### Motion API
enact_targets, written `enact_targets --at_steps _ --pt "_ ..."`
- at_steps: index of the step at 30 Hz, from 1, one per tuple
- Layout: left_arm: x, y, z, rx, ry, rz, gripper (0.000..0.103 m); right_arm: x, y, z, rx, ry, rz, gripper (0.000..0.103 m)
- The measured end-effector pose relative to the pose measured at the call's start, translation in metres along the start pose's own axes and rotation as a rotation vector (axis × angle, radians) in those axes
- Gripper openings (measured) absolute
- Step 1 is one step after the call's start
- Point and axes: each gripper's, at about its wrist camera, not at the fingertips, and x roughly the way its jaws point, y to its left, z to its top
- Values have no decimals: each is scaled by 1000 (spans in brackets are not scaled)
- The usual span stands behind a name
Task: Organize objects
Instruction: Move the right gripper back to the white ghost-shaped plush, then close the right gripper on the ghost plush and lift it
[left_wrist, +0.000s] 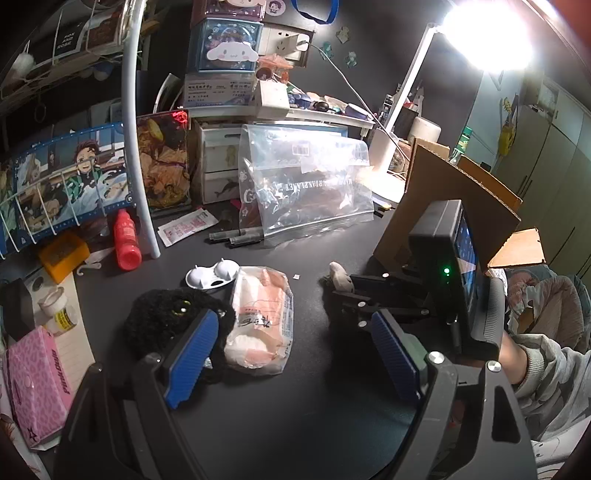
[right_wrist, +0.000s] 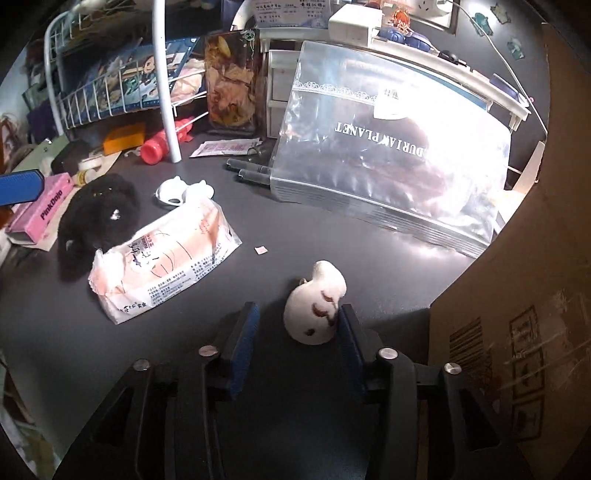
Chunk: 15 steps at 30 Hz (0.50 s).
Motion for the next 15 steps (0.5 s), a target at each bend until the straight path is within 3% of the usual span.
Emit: enact_targets --at_steps 7,15 --pt "-1 1 2 -9 -2 -18 83 -13 7 -4 -31 -37 49 20" --pt "-6 -8 13 6 -10 -92 83 -72 32 3 -140 -152 222 20"
